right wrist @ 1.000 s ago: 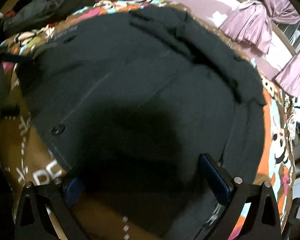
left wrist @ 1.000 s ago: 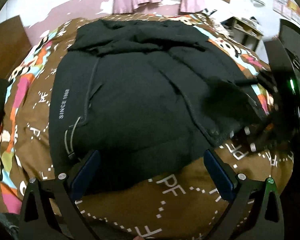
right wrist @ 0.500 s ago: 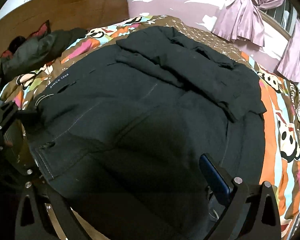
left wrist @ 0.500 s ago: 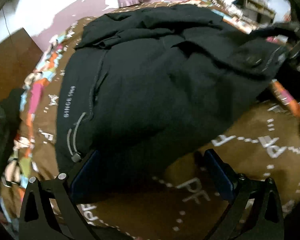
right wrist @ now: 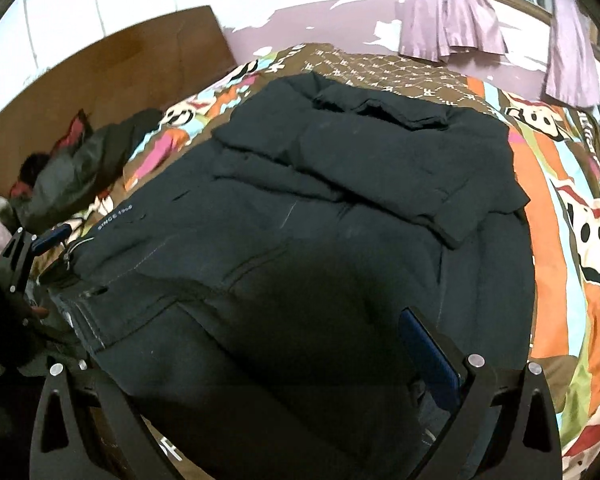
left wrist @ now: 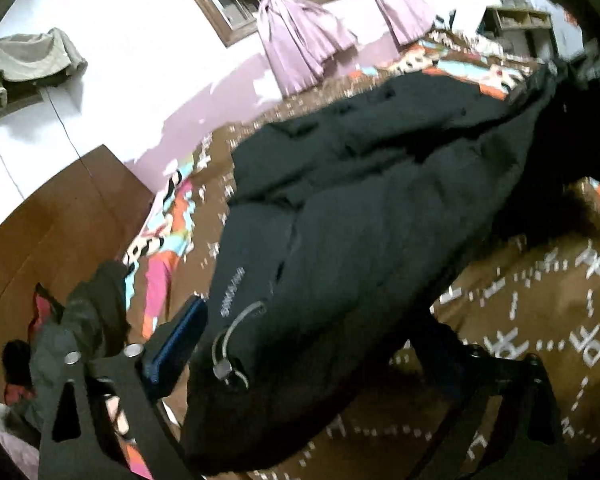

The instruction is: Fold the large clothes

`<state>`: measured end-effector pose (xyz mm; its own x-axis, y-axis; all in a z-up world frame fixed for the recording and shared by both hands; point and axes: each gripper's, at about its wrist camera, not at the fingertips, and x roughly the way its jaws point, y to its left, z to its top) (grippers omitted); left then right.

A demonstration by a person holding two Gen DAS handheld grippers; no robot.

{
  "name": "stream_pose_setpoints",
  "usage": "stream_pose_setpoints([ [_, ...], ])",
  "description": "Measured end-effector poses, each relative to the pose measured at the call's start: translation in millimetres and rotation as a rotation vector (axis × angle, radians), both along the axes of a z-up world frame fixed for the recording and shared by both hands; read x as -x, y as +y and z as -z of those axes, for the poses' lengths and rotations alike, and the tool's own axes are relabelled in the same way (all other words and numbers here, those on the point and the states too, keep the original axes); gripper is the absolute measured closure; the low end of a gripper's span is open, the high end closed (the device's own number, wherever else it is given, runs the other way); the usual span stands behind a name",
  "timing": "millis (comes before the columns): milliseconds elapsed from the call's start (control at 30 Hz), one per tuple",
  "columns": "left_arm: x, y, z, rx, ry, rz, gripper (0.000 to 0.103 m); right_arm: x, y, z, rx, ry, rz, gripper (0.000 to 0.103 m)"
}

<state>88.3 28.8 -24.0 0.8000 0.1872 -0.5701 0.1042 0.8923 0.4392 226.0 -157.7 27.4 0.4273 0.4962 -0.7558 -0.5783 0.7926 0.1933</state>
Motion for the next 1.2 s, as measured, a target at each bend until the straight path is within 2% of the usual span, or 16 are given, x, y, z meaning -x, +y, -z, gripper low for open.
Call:
stream_pose_setpoints([
  [133,-15,4,-18,0.033,0.000,0.036,0.036,3,-7,-2,-0.006,-0.008,0.018,0.000],
  [200,-23,3,-26,0.032,-0.001,0.060,0.050,6,-7,-2,0.000,-0.010,0.020,0.000],
  [267,-30,-2,-33,0.027,-0.002,0.080,0.058,14,-8,0,0.009,-0.029,0.017,0.000],
  [367,-40,-8,-49,0.043,-0.004,0.107,0.065,33,-8,3,0.039,-0.078,0.001,0.000],
  [567,-61,-12,-71,0.115,-0.009,0.112,0.068,59,-4,16,0.149,-0.160,-0.001,0.000],
  [700,-69,-8,-82,0.159,-0.008,0.100,0.068,60,-1,34,0.371,-0.270,0.094,0.000],
  [767,-69,-6,-82,0.156,-0.007,0.098,0.068,58,-7,37,0.421,-0.311,0.146,0.000],
  [900,-58,-3,-73,0.112,-0.002,0.109,0.066,59,-28,21,0.384,-0.398,0.273,0.002],
  [967,-51,0,-67,0.096,0.002,0.109,0.066,61,-34,9,0.324,-0.424,0.292,0.016],
  [1033,-46,5,-63,0.113,0.012,0.111,0.066,62,-36,-3,0.243,-0.426,0.271,0.048],
  [1067,-43,7,-59,0.121,0.017,0.113,0.066,60,-36,-8,0.216,-0.426,0.260,0.056],
  [1100,-41,9,-58,0.135,0.023,0.118,0.066,58,-34,-14,0.186,-0.428,0.243,0.068],
  [1200,-36,15,-54,0.167,0.053,0.129,0.066,52,-29,-33,0.130,-0.433,0.218,0.076],
])
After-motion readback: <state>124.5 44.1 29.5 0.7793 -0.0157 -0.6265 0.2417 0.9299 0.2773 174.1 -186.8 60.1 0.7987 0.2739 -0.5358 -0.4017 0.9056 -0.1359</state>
